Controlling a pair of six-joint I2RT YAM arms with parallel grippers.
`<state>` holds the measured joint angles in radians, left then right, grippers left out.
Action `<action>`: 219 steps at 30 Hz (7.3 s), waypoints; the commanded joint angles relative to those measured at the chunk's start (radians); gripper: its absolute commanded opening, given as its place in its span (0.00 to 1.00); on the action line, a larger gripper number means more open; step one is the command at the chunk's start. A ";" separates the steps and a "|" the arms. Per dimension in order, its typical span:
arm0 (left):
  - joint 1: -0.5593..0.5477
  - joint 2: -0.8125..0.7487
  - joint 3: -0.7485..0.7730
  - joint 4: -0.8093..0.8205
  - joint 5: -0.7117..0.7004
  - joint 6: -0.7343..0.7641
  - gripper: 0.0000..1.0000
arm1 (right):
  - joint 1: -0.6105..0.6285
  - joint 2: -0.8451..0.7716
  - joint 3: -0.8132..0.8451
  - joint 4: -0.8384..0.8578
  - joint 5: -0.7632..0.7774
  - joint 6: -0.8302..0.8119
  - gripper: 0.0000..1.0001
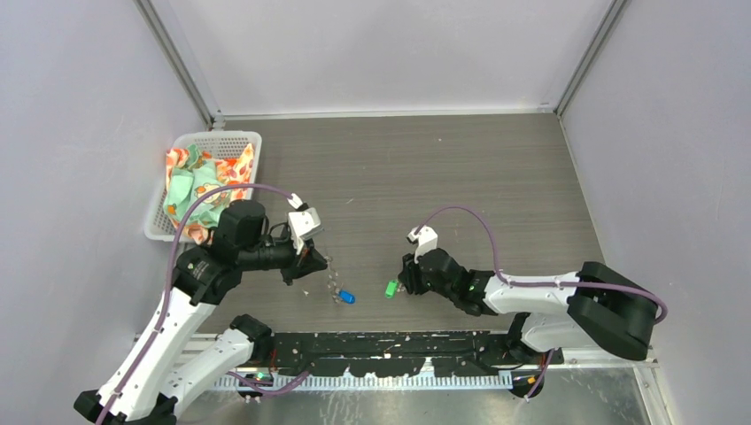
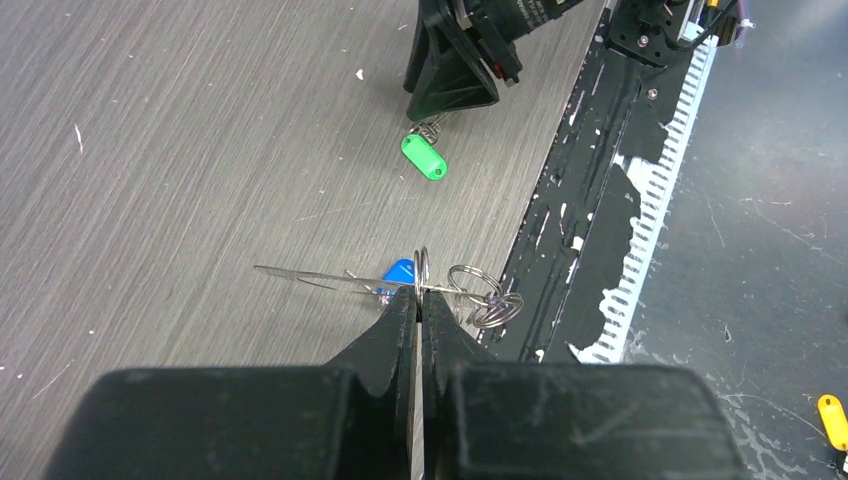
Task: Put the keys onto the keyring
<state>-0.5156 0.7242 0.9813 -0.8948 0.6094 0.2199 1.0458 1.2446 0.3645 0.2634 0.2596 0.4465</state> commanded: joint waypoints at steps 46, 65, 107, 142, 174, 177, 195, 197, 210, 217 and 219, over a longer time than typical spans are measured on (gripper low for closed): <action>0.003 -0.003 0.041 0.013 -0.030 -0.036 0.00 | 0.007 0.143 0.150 -0.079 -0.086 -0.168 0.35; 0.003 -0.008 0.044 0.011 -0.015 -0.062 0.01 | -0.023 0.038 0.080 -0.049 -0.133 -0.126 0.18; 0.003 0.013 0.057 -0.004 -0.027 -0.063 0.00 | 0.067 0.112 0.141 -0.081 0.050 -0.164 0.25; 0.003 0.007 0.057 -0.003 -0.019 -0.093 0.01 | 0.012 -0.271 0.202 -0.471 0.075 0.159 1.00; 0.003 0.011 0.070 -0.015 -0.032 -0.095 0.01 | 0.065 0.123 0.197 -0.201 0.100 0.121 0.38; 0.003 0.012 0.070 -0.011 -0.030 -0.099 0.01 | 0.065 0.126 0.193 -0.199 0.104 0.125 0.34; 0.003 0.007 0.069 -0.013 -0.019 -0.109 0.01 | 0.064 0.159 0.186 -0.192 0.137 0.123 0.19; 0.003 0.007 0.069 -0.015 -0.017 -0.109 0.01 | 0.064 0.162 0.185 -0.192 0.134 0.122 0.12; 0.003 0.019 0.052 -0.002 -0.029 -0.096 0.00 | 0.078 -0.069 0.311 -0.403 -0.072 0.002 0.01; 0.003 0.045 0.045 -0.020 -0.001 -0.028 0.00 | 0.235 -0.108 0.492 -0.547 -0.171 -0.148 0.01; 0.003 0.055 0.042 -0.022 0.012 -0.024 0.01 | 0.264 -0.072 0.559 -0.591 -0.186 -0.183 0.01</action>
<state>-0.5156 0.7727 1.0096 -0.9276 0.5739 0.1631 1.2659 1.1366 0.8124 -0.2203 0.1520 0.3679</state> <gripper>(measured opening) 0.019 0.023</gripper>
